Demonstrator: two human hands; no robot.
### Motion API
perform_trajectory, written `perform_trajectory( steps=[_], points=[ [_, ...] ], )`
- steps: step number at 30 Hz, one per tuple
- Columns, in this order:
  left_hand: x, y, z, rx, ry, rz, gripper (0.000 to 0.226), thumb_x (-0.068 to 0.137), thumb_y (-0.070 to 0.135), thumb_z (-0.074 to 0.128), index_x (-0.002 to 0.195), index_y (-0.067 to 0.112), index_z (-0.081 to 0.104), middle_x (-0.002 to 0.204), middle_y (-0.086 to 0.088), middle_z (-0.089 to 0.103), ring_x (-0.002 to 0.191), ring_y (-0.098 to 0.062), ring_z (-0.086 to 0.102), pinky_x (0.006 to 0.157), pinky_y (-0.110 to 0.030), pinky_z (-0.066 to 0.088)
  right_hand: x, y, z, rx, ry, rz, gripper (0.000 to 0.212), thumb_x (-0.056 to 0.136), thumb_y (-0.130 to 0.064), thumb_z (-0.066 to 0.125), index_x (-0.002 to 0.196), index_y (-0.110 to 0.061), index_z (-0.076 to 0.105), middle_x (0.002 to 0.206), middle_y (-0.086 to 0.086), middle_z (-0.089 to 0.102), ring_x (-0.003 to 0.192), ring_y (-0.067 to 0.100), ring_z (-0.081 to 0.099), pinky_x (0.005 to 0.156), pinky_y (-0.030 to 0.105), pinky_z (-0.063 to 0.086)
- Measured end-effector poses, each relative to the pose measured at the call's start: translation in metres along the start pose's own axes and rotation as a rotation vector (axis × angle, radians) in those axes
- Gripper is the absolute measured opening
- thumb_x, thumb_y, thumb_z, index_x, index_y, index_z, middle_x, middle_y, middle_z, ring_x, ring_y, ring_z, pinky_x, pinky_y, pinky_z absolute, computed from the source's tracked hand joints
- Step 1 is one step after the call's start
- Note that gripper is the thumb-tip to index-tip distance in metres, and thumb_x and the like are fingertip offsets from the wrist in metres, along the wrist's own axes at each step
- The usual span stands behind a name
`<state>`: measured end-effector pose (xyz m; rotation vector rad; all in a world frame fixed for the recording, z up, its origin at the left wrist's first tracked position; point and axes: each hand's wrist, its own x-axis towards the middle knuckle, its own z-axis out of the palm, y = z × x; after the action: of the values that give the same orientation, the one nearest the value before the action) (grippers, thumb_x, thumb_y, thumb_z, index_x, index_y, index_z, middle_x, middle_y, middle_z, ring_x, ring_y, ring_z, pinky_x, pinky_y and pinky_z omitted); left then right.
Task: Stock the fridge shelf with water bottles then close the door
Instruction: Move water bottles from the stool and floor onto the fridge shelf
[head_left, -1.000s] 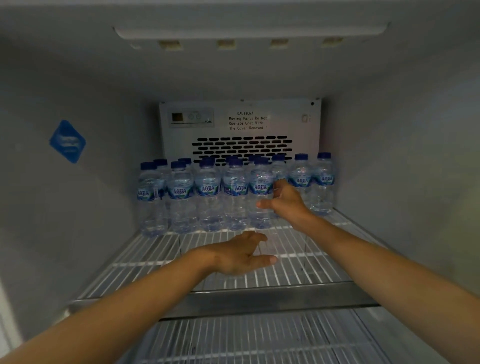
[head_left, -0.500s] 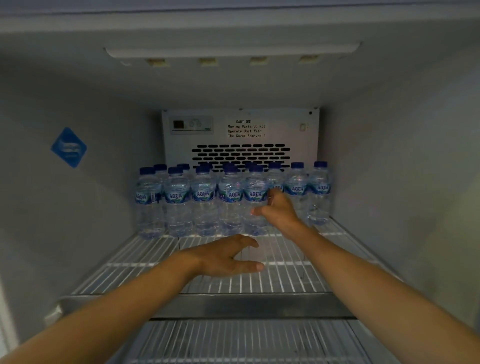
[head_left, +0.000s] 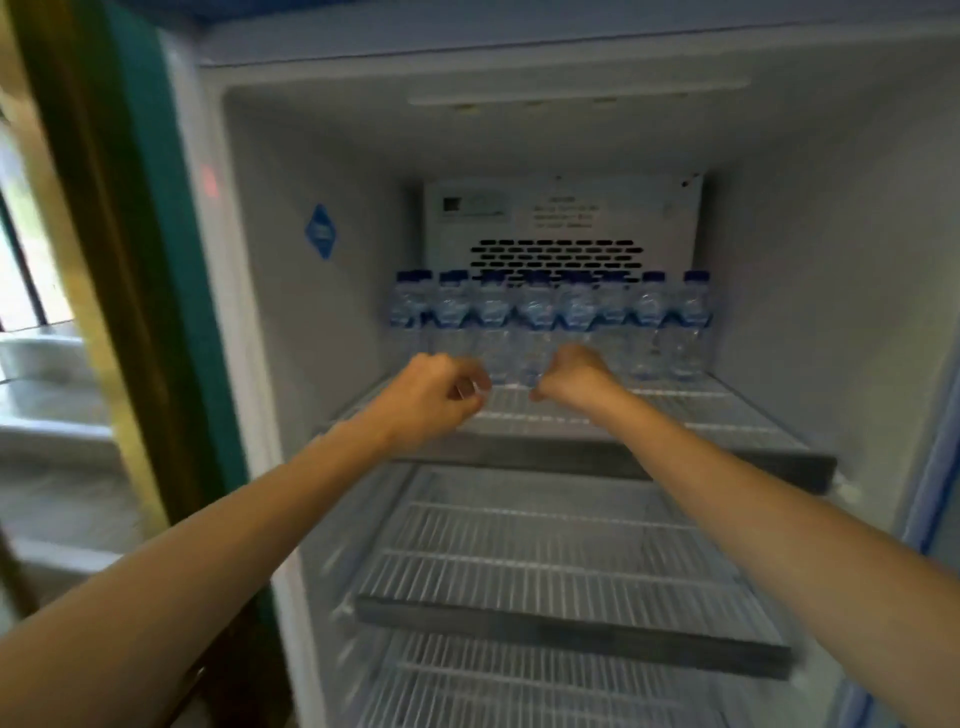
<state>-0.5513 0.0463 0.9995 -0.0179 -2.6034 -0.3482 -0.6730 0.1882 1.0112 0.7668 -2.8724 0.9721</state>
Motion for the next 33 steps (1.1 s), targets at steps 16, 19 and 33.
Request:
perform_trajectory(
  steps=[16, 19, 33],
  points=[
    [-0.583, -0.103, -0.051, -0.017, -0.168, -0.923, 0.023, 0.081, 0.003, 0.059, 0.103, 0.005, 0.066, 0.092, -0.014, 0.071, 0.087, -0.029, 0.066, 0.080, -0.030, 0.047, -0.381, -0.155, 0.382, 0.542, -0.576, -0.188, 0.032, 0.079, -0.018, 0.074, 0.108, -0.011, 0.063, 0.088, 0.001, 0.065, 0.089, 0.019, 0.063, 0.081, 0.029, 0.048],
    [-0.679, -0.120, -0.006, -0.048, -0.150, -1.118, 0.021, 0.080, 0.015, 0.061, 0.100, 0.013, 0.068, 0.093, -0.008, 0.071, 0.088, -0.026, 0.067, 0.080, -0.032, 0.052, -0.438, -0.137, 0.462, 0.488, -0.708, -0.143, 0.032, 0.080, -0.013, 0.073, 0.109, -0.007, 0.061, 0.089, 0.002, 0.063, 0.085, 0.017, 0.060, 0.074, 0.024, 0.048],
    [-1.047, -0.202, 0.335, -0.175, 0.242, -1.867, 0.049, 0.082, 0.016, 0.069, 0.126, 0.006, 0.049, 0.123, -0.007, 0.054, 0.107, -0.024, 0.057, 0.084, -0.027, 0.046, -0.629, 0.048, 0.902, 0.183, -1.272, -0.227, 0.080, 0.073, -0.022, 0.082, 0.140, -0.016, 0.038, 0.136, 0.002, 0.049, 0.123, 0.014, 0.047, 0.094, 0.019, 0.037]
  ],
)
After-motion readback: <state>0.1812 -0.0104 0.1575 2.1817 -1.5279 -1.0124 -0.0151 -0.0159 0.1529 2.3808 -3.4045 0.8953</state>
